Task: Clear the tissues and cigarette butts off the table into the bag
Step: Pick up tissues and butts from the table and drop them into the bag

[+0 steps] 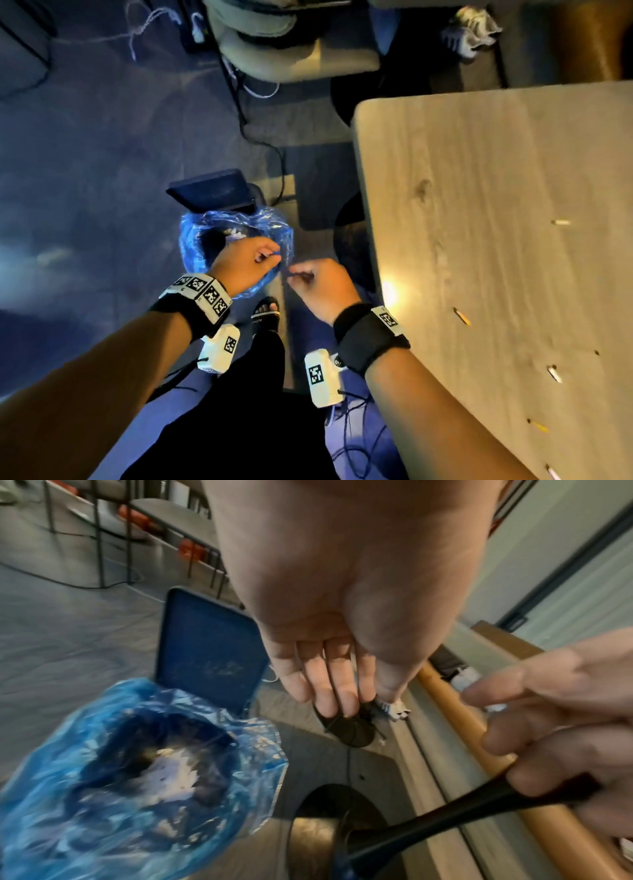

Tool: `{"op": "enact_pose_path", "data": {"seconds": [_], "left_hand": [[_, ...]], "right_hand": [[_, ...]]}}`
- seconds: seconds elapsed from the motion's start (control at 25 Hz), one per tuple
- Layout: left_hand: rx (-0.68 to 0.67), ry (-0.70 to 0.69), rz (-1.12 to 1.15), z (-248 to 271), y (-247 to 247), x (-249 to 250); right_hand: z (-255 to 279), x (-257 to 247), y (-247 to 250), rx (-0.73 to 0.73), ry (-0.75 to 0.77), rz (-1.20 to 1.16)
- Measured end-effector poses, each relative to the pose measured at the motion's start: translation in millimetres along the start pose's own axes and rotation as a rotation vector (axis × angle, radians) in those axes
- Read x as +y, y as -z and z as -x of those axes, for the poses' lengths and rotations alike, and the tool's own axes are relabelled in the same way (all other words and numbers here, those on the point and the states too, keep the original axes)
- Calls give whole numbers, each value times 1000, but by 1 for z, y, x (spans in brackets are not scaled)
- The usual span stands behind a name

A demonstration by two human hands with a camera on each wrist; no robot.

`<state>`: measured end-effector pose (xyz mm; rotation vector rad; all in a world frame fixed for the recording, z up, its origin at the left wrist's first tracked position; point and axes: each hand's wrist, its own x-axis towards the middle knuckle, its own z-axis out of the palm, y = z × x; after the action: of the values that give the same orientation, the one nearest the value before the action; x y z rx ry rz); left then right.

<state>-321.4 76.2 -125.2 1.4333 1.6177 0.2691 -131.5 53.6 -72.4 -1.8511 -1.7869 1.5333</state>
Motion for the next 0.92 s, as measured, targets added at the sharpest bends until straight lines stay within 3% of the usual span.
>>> {"op": "enact_pose_path", "data": {"seconds": [0.24,0.44,0.76,0.92], "left_hand": [[-180,-125,-75,44,-36,110],[-258,-289,-268,82,-92,198],[-579,-528,-504,156,-233,308],[-673,-628,-612,202,-312,339]], "right_hand": [[118,35,79,455,-2,12],[220,102,112,631,-127,93],[392,246,128,1024,-471,-109],[469,309,100,1106,-717,-129]]}}
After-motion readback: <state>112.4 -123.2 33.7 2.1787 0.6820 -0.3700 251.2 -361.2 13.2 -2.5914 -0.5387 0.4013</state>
